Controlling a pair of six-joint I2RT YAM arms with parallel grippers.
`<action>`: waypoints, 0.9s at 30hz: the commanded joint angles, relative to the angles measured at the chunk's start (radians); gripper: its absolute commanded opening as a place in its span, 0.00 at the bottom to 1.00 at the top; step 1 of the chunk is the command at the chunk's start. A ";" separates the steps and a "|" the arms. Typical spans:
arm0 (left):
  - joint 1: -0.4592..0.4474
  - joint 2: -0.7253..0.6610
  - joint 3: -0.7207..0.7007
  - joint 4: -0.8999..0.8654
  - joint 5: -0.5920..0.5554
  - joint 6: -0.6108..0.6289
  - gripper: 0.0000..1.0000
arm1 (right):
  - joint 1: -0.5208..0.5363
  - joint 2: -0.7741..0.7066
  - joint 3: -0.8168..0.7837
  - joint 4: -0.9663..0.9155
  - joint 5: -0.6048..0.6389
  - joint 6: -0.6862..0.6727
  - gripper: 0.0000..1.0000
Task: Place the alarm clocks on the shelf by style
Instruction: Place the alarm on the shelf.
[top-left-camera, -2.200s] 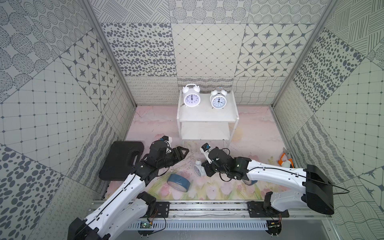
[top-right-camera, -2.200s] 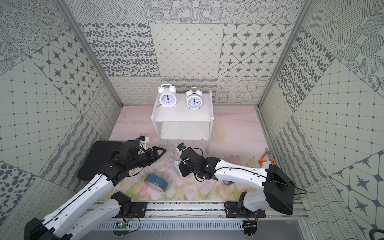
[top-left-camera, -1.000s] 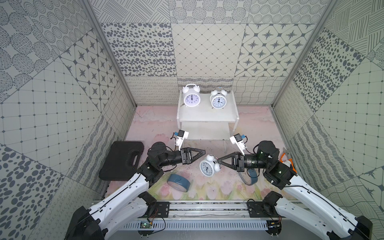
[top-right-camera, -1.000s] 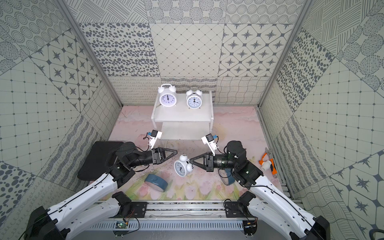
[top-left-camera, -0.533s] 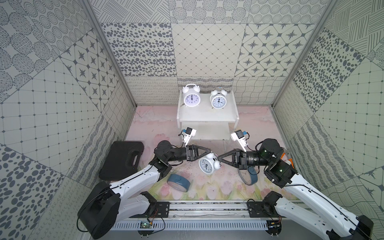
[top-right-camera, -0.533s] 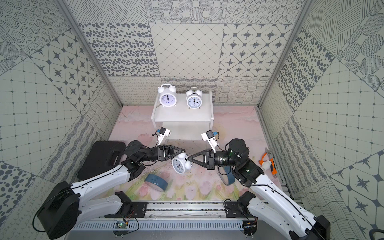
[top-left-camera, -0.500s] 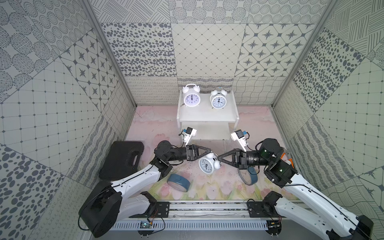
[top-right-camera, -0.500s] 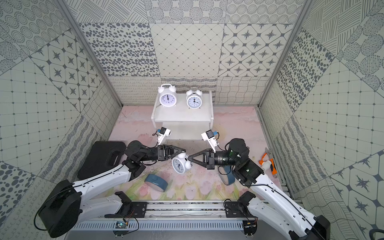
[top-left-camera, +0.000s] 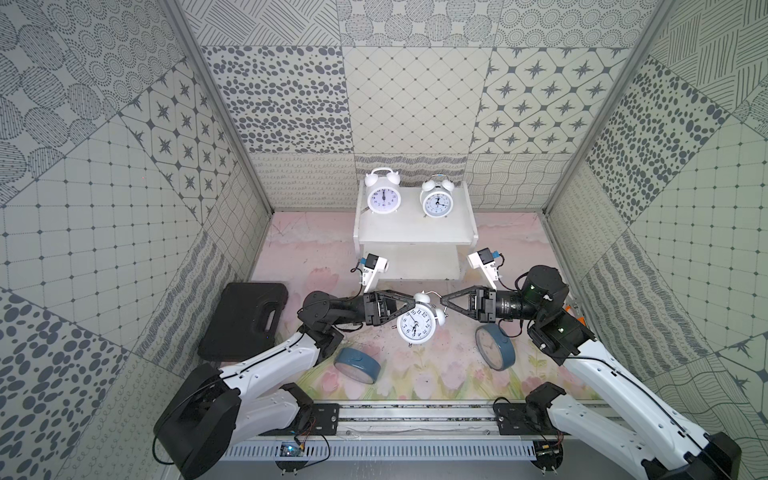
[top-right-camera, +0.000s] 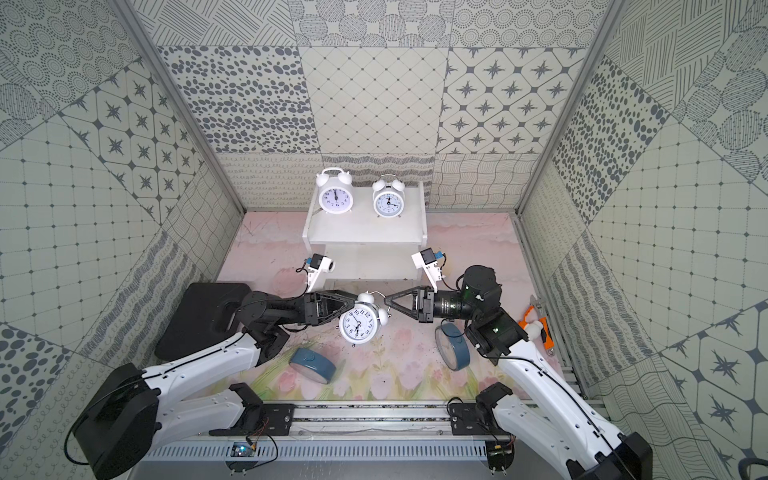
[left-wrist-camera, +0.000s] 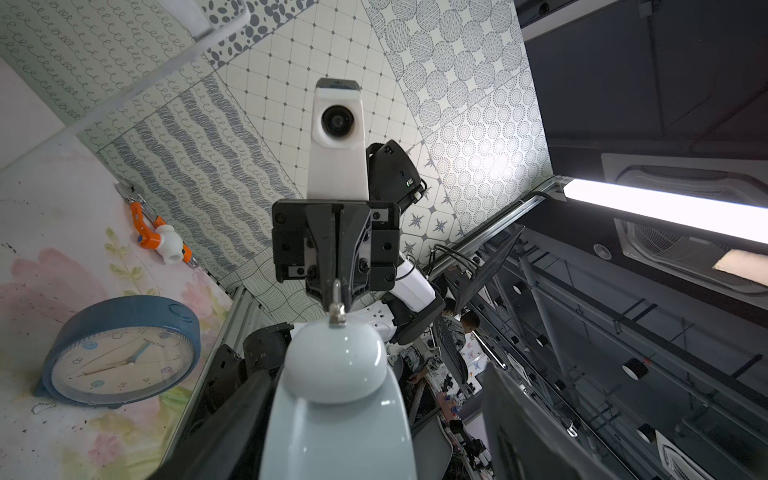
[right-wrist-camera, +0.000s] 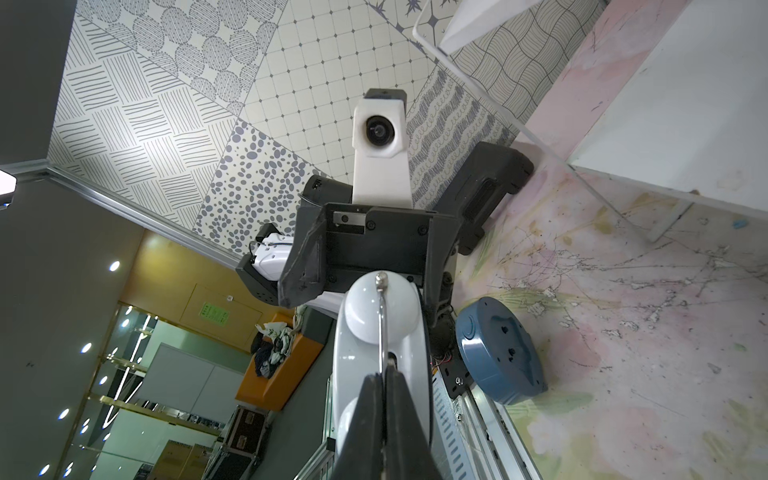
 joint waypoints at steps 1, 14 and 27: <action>-0.006 -0.013 0.000 0.040 0.058 0.006 0.79 | -0.019 0.009 0.051 0.042 0.017 -0.012 0.00; -0.008 -0.132 0.019 -0.395 0.054 0.235 0.63 | -0.024 0.015 0.097 -0.081 0.029 -0.102 0.00; -0.008 -0.144 0.026 -0.437 -0.015 0.269 0.42 | -0.020 -0.009 0.102 -0.100 0.051 -0.111 0.00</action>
